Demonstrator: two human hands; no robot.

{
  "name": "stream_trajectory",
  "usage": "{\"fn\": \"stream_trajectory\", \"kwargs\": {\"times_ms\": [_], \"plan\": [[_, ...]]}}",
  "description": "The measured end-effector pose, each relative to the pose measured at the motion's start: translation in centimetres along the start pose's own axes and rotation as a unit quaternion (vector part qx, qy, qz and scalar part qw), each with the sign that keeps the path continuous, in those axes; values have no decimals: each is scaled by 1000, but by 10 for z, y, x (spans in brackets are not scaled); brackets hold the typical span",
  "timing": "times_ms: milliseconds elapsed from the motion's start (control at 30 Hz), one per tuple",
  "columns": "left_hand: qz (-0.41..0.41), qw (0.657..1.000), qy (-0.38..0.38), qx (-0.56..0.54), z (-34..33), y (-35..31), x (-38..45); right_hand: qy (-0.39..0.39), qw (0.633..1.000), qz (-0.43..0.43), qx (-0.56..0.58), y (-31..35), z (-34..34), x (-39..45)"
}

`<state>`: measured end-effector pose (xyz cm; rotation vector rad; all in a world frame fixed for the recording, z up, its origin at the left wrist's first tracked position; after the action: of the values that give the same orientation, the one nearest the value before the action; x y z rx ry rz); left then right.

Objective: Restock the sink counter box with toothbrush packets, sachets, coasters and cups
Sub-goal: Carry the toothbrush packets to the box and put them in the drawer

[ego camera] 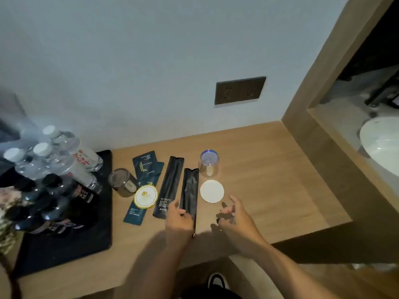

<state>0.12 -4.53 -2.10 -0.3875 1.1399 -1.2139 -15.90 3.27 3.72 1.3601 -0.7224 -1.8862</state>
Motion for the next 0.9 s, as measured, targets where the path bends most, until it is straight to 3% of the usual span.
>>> {"fn": "stream_trajectory", "kwargs": {"times_ms": [67,333,500,567,700,767,900], "plan": [[4,999,-34,33,0,6,7,22,999,-24,5,-2,-1,11],[1,973,-32,229,-9,11,11,10,999,-31,-40,-1,-10,34],[15,988,28,151,-13,10,18,-24,999,-41,-1,3,-7,37],[27,992,66,106,-13,13,19,-24,998,-37,-40,11,-6,35],[34,997,71,-15,2,9,11,-29,999,-23,-30,24,-4,32],[12,995,64,-70,13,2,4,-50,998,2,-41,34,-1,33],[-63,986,78,-131,33,-23,-11,-74,995,26,55,62,0,37]]}}
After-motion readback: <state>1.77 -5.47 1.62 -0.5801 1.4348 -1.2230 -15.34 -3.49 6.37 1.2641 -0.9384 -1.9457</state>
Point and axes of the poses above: each hand's wrist, its own x-axis towards the middle knuckle, its own z-axis out of the back of the hand, y = z × x, the point moved 5 cm from there along x, towards the middle knuckle, and after that the axes turned 7 degrees about y, right-handed, at the moved point
